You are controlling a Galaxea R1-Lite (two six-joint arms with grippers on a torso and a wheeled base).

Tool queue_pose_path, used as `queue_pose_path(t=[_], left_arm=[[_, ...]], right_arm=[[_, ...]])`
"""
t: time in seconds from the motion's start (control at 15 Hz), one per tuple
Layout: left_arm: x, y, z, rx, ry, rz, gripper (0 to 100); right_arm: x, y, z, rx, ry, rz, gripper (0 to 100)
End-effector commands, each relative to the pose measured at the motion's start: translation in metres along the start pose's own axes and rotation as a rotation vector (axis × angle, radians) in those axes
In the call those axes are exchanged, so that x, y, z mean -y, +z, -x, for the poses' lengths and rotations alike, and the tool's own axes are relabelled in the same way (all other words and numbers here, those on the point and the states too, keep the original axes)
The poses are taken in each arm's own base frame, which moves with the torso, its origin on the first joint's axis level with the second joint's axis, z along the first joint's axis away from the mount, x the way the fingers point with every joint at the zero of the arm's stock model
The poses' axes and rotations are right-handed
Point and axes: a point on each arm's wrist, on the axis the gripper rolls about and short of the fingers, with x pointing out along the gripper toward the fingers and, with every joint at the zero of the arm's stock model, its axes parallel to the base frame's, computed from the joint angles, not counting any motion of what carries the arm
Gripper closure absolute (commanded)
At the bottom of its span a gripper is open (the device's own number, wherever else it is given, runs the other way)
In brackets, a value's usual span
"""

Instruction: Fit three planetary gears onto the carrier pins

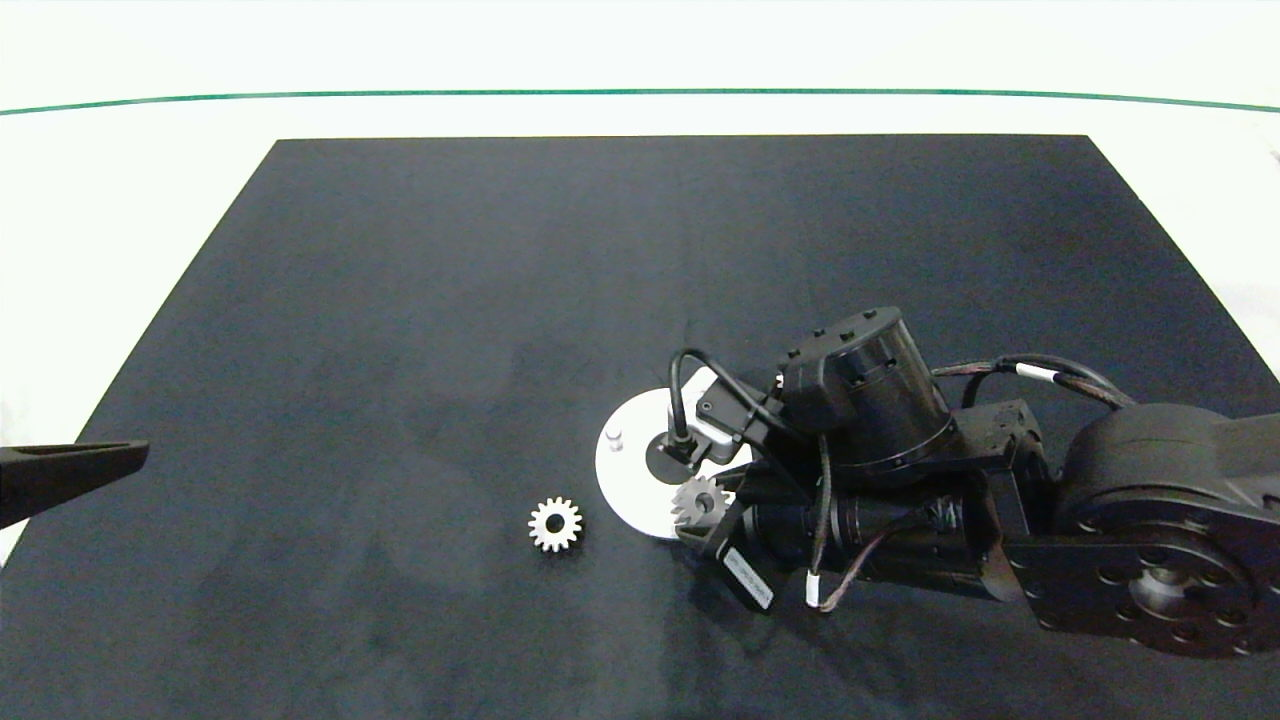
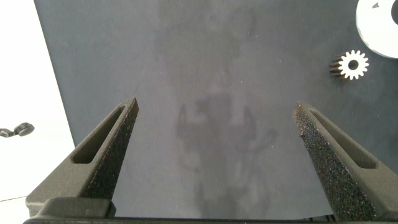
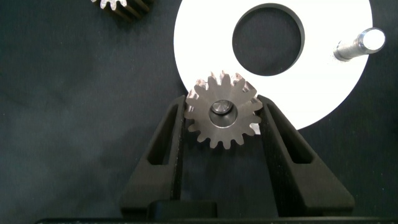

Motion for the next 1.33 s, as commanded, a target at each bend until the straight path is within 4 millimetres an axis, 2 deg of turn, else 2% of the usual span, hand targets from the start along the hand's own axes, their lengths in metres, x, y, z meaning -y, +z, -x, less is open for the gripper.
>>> queue_pose_path(t=[0.07,0.87,1.33], left_arm=[[0.000,0.000,0.000,-0.003,0.000,-0.001,0],[0.000,-0.001,0.002,0.003,0.001,-0.001,0],[0.000,0.000,0.003,0.007,0.002,-0.001,0]], right_arm=[[0.000,-0.001,-0.002,-0.008,-0.016,0.003,78],[0.006,0.015,0.007,-0.043,-0.020,0.022,78],[0.005,0.013,0.007,-0.068,-0.021,0.029,78]])
